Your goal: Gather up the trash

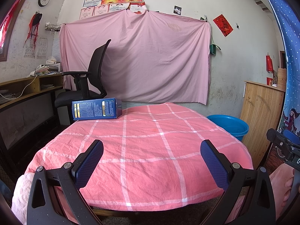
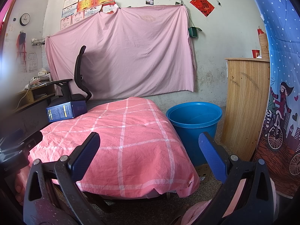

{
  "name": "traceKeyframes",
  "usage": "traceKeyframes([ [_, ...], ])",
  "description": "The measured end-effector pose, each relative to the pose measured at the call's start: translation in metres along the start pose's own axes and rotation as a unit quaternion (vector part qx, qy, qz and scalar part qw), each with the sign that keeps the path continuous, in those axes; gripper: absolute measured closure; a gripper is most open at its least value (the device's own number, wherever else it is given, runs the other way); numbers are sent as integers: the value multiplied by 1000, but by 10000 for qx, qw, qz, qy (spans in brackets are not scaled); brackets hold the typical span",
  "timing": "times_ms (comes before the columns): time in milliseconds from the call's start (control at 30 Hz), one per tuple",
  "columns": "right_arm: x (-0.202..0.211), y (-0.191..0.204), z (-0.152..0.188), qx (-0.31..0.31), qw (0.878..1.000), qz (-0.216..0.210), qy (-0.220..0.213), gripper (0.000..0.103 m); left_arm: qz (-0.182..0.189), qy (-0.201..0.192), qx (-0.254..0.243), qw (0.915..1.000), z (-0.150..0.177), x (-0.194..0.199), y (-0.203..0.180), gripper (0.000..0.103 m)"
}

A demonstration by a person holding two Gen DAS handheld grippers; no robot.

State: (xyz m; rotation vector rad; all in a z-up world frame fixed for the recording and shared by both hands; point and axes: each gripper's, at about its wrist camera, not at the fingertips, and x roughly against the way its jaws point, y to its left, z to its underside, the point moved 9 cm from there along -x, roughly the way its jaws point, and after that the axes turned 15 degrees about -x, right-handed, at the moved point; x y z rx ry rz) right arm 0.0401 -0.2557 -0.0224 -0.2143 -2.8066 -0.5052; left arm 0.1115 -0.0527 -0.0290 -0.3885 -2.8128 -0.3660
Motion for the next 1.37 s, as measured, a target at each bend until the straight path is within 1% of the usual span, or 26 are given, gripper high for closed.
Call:
traceKeyframes([
  [833,0,0,0,-3,10000,-1,4,0,6,30,20,10000,0,-1,3,1],
  [1067,0,1,0,0,10000,1,3,0,-66,44,-6,10000,-1,-2,3,1],
  [1367,0,0,1,8,10000,0,20,0,-64,53,-17,10000,0,-4,4,1],
])
